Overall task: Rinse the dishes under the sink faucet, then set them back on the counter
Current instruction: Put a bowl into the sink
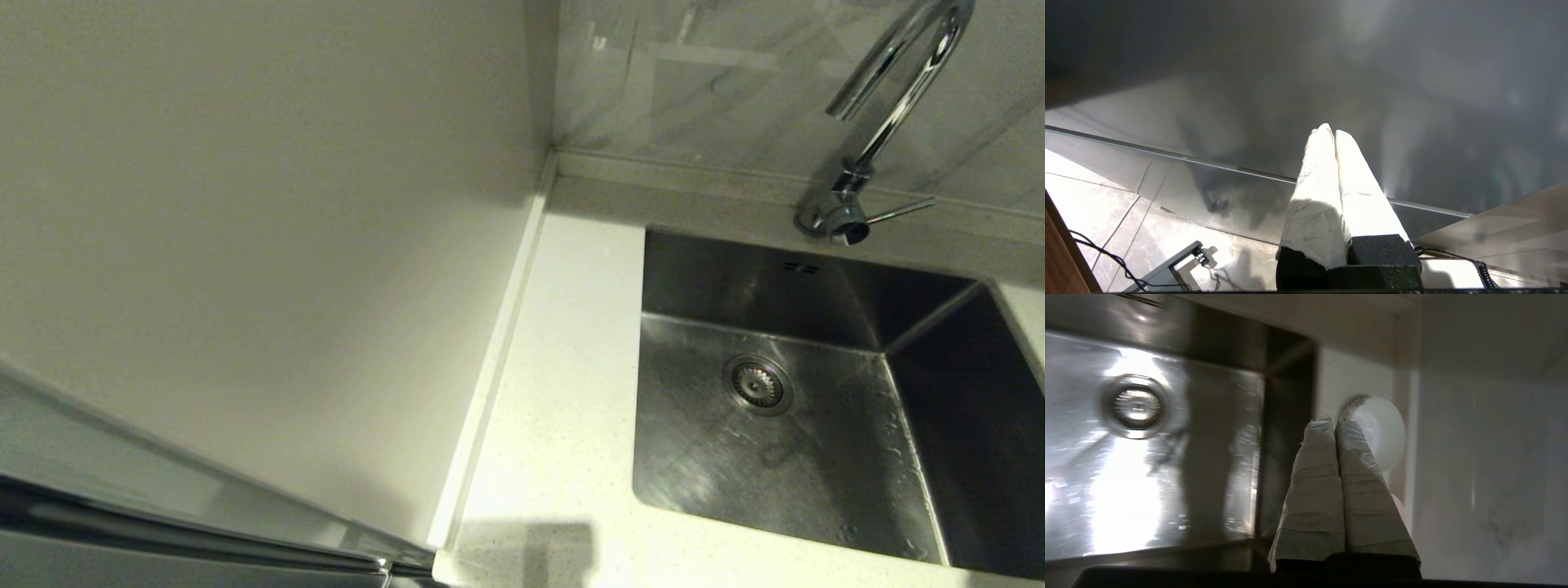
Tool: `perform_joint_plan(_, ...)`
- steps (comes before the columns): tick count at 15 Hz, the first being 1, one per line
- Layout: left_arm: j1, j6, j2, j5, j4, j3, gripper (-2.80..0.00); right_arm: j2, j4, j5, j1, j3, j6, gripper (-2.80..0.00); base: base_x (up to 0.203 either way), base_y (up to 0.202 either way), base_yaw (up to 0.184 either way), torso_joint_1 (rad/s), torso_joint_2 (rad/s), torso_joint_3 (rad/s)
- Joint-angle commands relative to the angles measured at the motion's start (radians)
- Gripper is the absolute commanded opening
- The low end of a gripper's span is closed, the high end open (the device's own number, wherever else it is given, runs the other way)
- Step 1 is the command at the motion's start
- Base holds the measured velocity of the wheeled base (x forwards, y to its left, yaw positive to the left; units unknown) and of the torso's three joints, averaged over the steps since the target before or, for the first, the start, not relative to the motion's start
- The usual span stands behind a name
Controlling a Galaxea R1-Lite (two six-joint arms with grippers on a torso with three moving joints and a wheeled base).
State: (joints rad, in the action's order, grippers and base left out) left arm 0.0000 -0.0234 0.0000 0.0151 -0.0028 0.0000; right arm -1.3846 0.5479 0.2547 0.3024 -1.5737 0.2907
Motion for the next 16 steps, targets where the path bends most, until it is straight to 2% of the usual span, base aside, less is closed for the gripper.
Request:
perform_joint_plan(1, 0.0, 0.0, -0.003, 0.0, 0.0, 0.0, -2.8, -0.119, 0.044, -0.142, 0.214, -0.053, 0.015, -2.8, 0.0, 0.0, 0.0, 0.0, 0.0, 0.0)
perform_joint_plan(4, 0.0, -0.001, -0.004, 0.0, 0.0, 0.0, -2.8, -0.16, 0.247, -0.555, 0.557, -0.11, 0.073, -2.8, 0.0, 0.0, 0.0, 0.0, 0.0, 0.0)
perform_joint_plan(6, 0.0, -0.001, -0.003, 0.0, 0.0, 0.0, -2.8, -0.233, 0.399, -0.798, 0.714, -0.148, 0.172, -2.8, 0.0, 0.0, 0.0, 0.0, 0.0, 0.0)
perform_joint_plan(7, 0.0, -0.001, -0.003, 0.0, 0.0, 0.0, -2.8, -0.275, 0.467, -0.855, 0.747, -0.157, 0.233, -2.8, 0.0, 0.0, 0.0, 0.0, 0.0, 0.0)
perform_joint_plan(9, 0.0, -0.001, -0.003, 0.0, 0.0, 0.0, -2.8, -0.339, 0.559, -0.896, 0.763, -0.179, 0.286, -2.8, 0.0, 0.0, 0.0, 0.0, 0.0, 0.0)
perform_joint_plan(11, 0.0, -0.001, -0.004, 0.0, 0.0, 0.0, -2.8, -0.39, 0.592, -0.948, 0.755, -0.211, 0.303, -2.8, 0.0, 0.0, 0.0, 0.0, 0.0, 0.0)
perform_joint_plan(14, 0.0, -0.001, -0.003, 0.0, 0.0, 0.0, -2.8, -0.417, 0.497, -0.864, 0.722, -0.249, 0.332, -2.8, 0.0, 0.0, 0.0, 0.0, 0.0, 0.0)
perform_joint_plan(16, 0.0, -0.001, -0.003, 0.0, 0.0, 0.0, -2.8, -0.424, 0.436, -0.851, 0.69, -0.247, 0.333, -2.8, 0.0, 0.0, 0.0, 0.0, 0.0, 0.0)
